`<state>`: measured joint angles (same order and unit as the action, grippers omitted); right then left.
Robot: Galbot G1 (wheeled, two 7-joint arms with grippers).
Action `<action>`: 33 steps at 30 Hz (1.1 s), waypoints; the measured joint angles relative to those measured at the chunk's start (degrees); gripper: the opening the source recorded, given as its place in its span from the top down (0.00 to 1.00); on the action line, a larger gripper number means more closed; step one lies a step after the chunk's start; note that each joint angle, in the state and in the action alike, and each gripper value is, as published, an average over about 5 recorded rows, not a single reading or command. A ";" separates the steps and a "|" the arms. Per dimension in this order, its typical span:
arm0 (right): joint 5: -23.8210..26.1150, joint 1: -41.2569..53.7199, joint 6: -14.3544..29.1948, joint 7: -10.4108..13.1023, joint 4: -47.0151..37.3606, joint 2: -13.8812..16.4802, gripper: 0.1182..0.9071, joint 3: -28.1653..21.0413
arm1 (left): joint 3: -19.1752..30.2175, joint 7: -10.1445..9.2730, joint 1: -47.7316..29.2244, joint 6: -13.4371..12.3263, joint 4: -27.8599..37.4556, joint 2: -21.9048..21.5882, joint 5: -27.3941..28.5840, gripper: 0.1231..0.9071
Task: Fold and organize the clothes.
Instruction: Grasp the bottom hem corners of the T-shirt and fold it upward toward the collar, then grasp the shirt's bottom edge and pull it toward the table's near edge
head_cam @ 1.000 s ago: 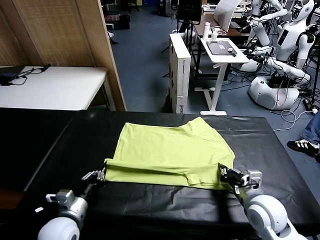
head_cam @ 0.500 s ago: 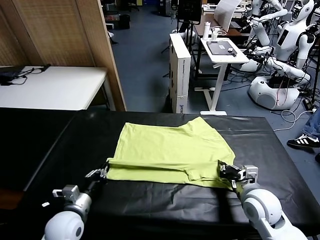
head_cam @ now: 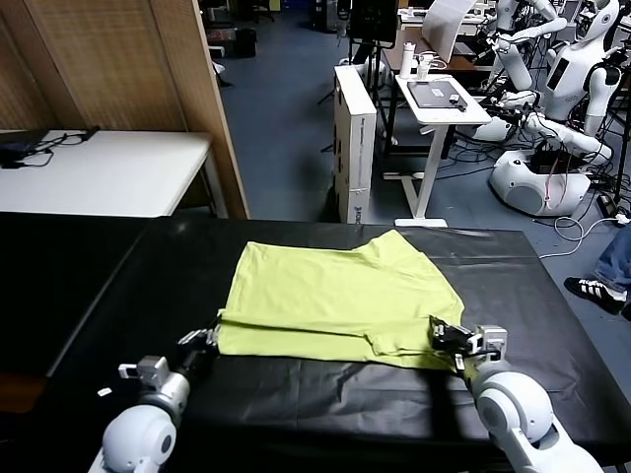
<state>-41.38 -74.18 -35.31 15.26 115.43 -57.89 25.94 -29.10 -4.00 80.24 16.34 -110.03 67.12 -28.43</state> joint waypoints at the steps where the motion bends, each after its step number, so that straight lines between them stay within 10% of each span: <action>1: 0.07 -0.35 -0.02 -0.40 0.39 0.22 0.68 0.29 | -0.28 -0.03 0.26 0.04 -0.35 -0.01 0.00 0.78; 11: 1.38 -9.34 0.61 -3.81 7.51 3.36 0.02 6.20 | -2.68 -0.15 4.46 0.85 -4.10 0.43 1.83 0.05; 33: 4.67 -22.74 6.08 -8.56 8.34 6.32 0.01 12.49 | -2.46 0.30 10.82 0.40 -7.16 3.58 4.06 0.04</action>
<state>-36.71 -96.92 -29.23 6.70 123.78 -51.57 38.43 -31.56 -3.70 91.06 16.74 -117.19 70.71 -24.37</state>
